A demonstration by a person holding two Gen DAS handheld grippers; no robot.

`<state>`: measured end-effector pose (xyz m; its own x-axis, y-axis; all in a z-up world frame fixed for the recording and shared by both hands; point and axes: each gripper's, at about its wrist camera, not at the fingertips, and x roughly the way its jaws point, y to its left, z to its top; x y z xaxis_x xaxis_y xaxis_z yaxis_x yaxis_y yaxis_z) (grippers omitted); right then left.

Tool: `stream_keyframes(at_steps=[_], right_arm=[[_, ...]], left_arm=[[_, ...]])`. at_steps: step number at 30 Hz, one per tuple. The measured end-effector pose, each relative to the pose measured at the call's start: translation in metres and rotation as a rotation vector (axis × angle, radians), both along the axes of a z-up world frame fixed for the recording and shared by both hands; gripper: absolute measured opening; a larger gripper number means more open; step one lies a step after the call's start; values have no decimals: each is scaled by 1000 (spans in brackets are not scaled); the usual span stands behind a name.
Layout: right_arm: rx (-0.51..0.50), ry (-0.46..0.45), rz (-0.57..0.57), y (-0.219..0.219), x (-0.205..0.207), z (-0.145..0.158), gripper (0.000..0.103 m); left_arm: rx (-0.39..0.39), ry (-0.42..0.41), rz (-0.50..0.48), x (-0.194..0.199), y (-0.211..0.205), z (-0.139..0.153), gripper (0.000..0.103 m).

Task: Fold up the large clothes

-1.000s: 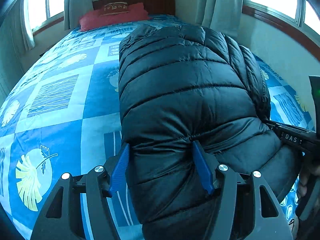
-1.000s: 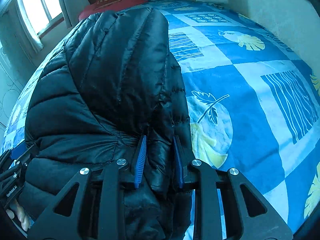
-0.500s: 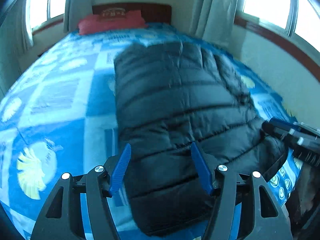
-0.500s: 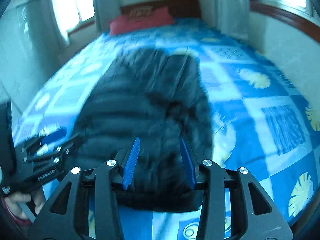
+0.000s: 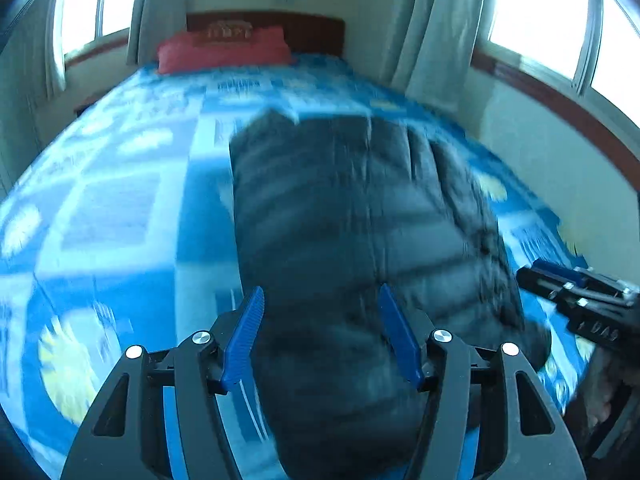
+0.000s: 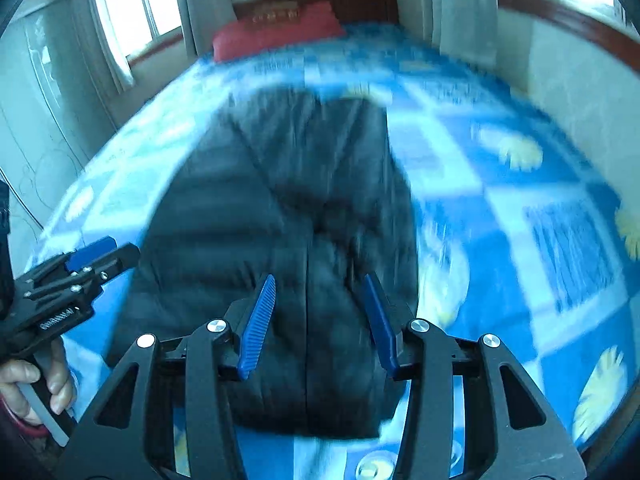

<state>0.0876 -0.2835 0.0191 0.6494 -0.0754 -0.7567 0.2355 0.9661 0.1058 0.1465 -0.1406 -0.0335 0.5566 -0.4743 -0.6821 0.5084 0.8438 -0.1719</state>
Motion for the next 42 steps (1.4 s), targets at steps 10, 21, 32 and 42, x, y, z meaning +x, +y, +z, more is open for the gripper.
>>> stream_keyframes(at_steps=[10, 21, 32, 42], right_arm=[[-34, 14, 84, -24, 89, -29, 45], [-30, 108, 43, -34, 103, -92, 45], [-26, 81, 18, -38, 107, -104, 45], [-58, 63, 17, -32, 99, -91, 45]], left_arm=[[64, 28, 16, 78, -51, -6, 60], [116, 87, 19, 96, -74, -53, 61], [140, 69, 37, 99, -83, -64, 62], [139, 45, 30, 95, -82, -54, 62]])
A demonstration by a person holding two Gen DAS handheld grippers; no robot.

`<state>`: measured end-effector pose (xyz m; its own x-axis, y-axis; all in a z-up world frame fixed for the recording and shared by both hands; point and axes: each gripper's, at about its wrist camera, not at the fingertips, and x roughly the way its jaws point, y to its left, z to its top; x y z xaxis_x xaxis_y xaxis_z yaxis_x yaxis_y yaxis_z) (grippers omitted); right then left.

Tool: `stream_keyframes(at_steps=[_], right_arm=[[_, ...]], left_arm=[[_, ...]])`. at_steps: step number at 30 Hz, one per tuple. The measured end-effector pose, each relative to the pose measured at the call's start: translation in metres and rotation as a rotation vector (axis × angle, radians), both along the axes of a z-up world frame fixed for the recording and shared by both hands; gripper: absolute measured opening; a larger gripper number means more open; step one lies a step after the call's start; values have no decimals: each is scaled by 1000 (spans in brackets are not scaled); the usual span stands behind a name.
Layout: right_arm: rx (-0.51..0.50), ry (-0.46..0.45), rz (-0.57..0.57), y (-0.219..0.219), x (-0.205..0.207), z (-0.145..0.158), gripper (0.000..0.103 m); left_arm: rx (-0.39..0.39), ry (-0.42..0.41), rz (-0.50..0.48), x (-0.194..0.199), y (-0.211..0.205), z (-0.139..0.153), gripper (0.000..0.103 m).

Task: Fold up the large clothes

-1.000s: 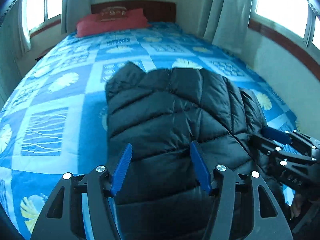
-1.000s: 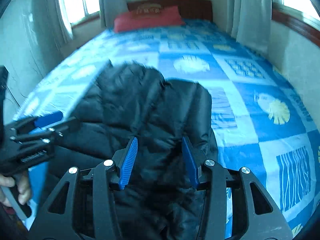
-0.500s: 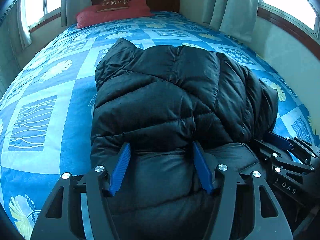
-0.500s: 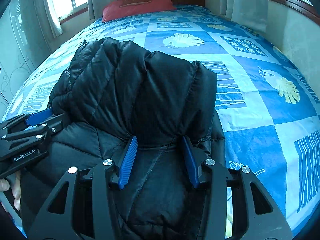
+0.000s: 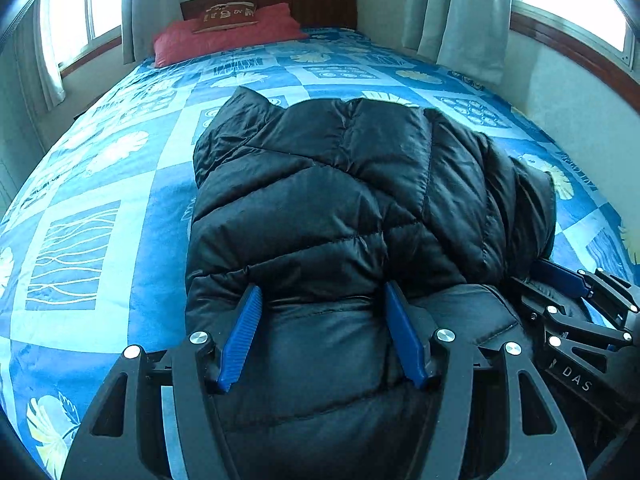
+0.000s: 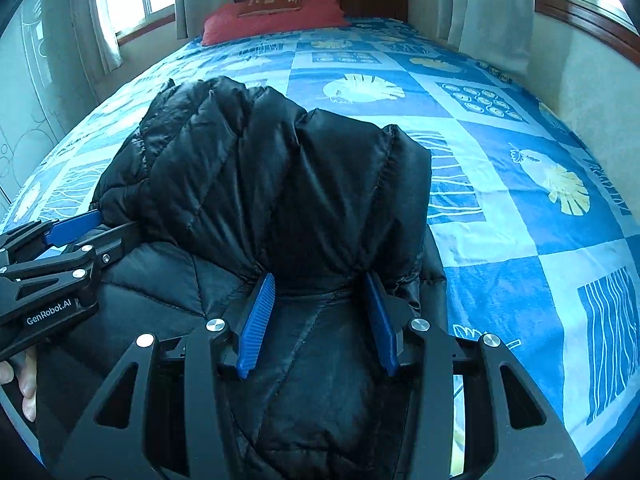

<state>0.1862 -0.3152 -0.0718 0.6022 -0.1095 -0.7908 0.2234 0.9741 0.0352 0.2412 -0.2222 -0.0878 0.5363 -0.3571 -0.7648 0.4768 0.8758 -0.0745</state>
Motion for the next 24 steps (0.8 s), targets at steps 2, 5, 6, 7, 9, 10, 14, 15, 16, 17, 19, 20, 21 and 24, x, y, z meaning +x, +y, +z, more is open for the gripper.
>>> stream_keyframes(at_steps=[2, 5, 6, 7, 9, 10, 14, 15, 16, 17, 19, 20, 21, 24], right_arm=[[1, -5, -3, 2, -5, 10, 45], [4, -59, -13, -1, -12, 35, 45], [5, -76, -16, -3, -11, 44, 45], [8, -86, -17, -6, -7, 50, 45], [-1, -99, -25, -12, 6, 57, 45], [-8, -100, -25, -15, 14, 57, 45], [-28, -31, -20, -24, 44, 34, 45], [-27, -10, -21, -28, 49, 26, 47], [-15, 17, -23, -31, 54, 16, 51], [9, 36, -29, -36, 58, 6, 52], [73, 44, -51, -47, 62, -4, 55], [120, 46, -70, -54, 64, -9, 57], [134, 47, -76, -56, 65, -10, 57], [125, 41, -90, -55, 62, -6, 64]], left_arm=[[-10, 0, -13, -1, 5, 9, 62], [-60, 0, -3, 2, 15, 25, 61], [-75, -11, 5, 5, 18, 31, 61], [-85, -23, 14, 9, 20, 36, 61], [-94, -37, 22, 20, 18, 42, 62], [-89, -35, 21, 27, 16, 43, 61], [-35, -4, -3, 49, -5, 30, 62], [-23, 16, -8, 53, -8, 25, 62], [-1, 38, -10, 57, -12, 17, 62], [13, 56, -15, 61, -16, 10, 62], [18, 88, -11, 68, -19, -3, 62], [6, 113, 2, 72, -19, -9, 63], [3, 122, 7, 73, -18, -10, 63], [-4, 115, 3, 70, -15, -6, 63]])
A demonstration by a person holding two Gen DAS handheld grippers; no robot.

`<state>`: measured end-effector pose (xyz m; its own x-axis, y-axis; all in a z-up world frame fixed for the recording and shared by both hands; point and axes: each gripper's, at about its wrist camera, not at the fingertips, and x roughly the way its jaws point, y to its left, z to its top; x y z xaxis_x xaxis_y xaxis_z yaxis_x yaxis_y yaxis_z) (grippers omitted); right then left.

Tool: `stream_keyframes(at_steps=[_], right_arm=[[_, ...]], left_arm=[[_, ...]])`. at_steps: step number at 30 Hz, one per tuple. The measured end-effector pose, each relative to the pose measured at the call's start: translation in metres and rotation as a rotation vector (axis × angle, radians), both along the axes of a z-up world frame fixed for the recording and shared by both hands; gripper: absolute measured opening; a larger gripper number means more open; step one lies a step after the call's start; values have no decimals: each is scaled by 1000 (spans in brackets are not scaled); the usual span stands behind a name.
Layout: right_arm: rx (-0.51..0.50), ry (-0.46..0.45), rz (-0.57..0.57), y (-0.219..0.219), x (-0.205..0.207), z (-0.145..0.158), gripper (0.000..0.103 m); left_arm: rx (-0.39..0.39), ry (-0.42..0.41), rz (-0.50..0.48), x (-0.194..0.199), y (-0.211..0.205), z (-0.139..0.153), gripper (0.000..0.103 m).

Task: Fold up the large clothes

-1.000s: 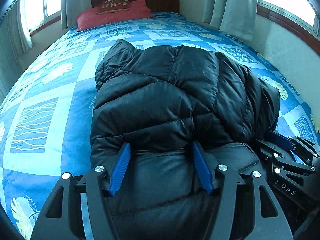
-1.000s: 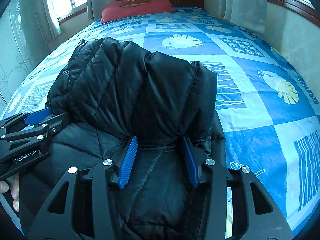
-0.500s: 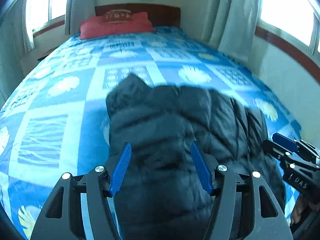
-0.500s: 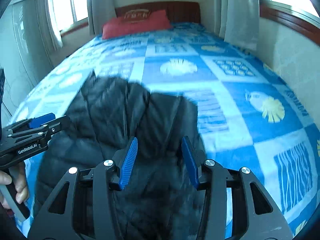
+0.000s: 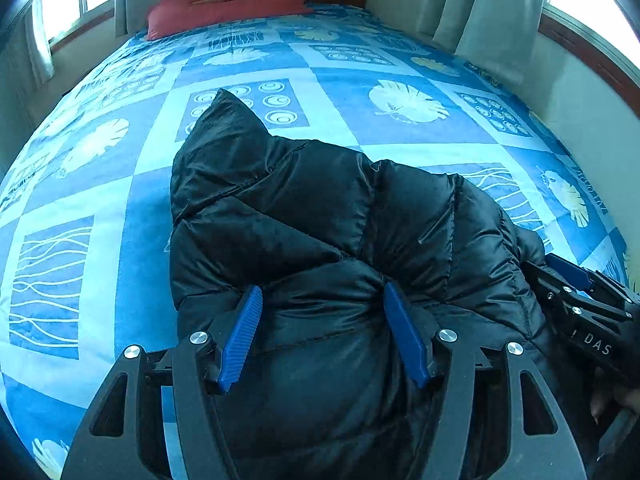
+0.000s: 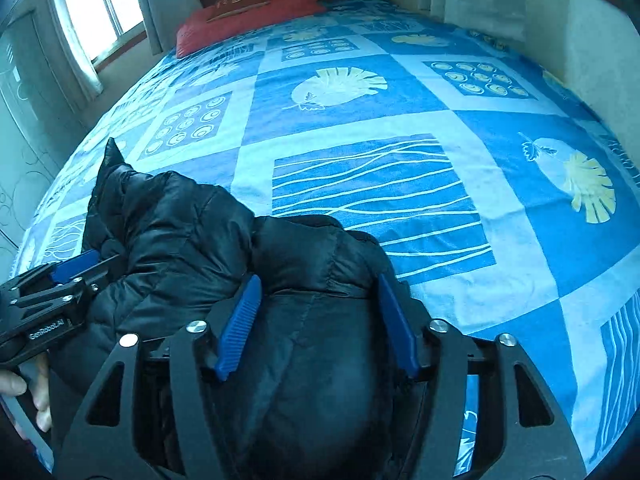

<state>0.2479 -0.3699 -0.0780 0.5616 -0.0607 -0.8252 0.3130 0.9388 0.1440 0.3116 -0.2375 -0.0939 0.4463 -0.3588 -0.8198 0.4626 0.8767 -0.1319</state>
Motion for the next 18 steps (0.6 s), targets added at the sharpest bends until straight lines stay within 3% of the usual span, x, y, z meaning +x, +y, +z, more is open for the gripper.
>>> stream_keyframes(at_steps=[6, 11, 18], right_arm=[[68, -64, -57, -4, -36, 21, 65], [87, -76, -87, 0, -65, 26, 66], [201, -84, -119, -7, -90, 17, 80]], left_arm=[[-84, -3, 52, -19, 33, 21, 63], [-90, -18, 177, -45, 66, 25, 64], [-249, 99, 280, -67, 104, 14, 74]])
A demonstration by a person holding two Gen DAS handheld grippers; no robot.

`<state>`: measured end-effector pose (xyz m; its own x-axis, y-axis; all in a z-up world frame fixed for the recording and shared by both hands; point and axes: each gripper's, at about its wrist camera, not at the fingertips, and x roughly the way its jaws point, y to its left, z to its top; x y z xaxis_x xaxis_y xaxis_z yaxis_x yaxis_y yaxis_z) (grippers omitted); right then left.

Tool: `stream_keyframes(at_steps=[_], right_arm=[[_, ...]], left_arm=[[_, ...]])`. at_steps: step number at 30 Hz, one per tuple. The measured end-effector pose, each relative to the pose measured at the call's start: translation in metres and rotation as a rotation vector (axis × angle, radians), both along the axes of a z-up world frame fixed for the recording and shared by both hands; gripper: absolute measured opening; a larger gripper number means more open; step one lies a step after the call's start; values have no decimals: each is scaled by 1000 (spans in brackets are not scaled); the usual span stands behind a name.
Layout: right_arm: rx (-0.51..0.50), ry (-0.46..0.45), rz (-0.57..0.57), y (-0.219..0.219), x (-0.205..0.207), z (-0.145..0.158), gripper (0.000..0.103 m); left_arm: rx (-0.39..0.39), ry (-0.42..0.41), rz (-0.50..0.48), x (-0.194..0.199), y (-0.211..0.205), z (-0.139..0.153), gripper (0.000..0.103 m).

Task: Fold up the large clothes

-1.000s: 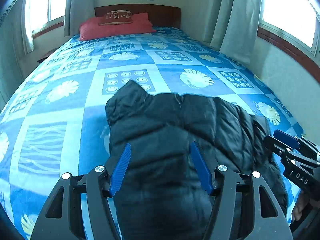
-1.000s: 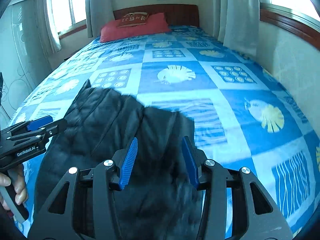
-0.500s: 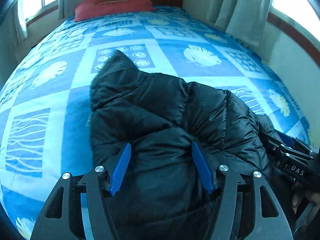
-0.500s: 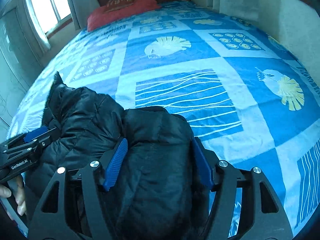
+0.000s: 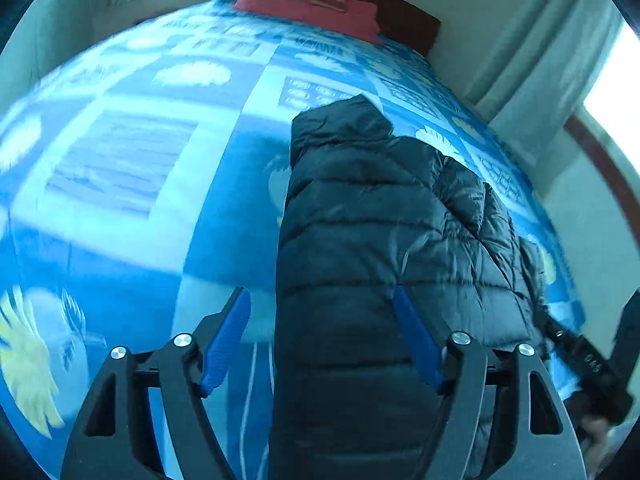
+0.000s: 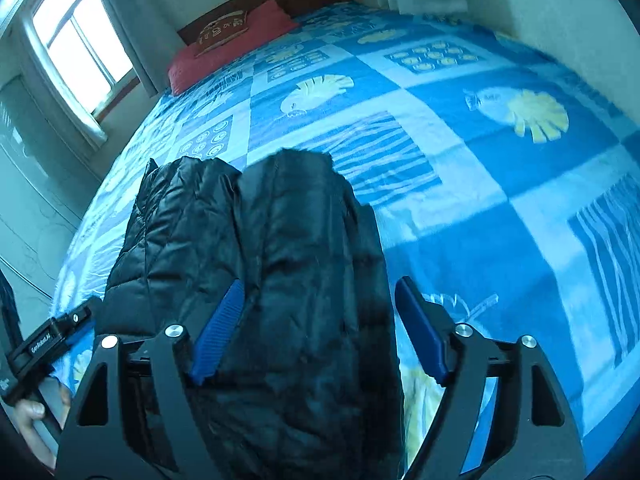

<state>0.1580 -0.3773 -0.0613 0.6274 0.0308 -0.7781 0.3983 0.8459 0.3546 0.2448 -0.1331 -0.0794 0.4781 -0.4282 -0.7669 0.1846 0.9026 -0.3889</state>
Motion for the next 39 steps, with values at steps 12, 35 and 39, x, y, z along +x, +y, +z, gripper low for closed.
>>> stream_keyframes(at_steps=[12, 35, 39], right_arm=[[331, -36, -32, -24, -8, -53, 94], [450, -222, 108, 23, 0, -25, 38], [471, -224, 160, 46, 38, -21, 38]], left_arm=[[-351, 241, 37, 8, 11, -52, 88], [-460, 203, -79, 20, 38, -43, 66], [-453, 164, -46, 34, 71, -31, 66]])
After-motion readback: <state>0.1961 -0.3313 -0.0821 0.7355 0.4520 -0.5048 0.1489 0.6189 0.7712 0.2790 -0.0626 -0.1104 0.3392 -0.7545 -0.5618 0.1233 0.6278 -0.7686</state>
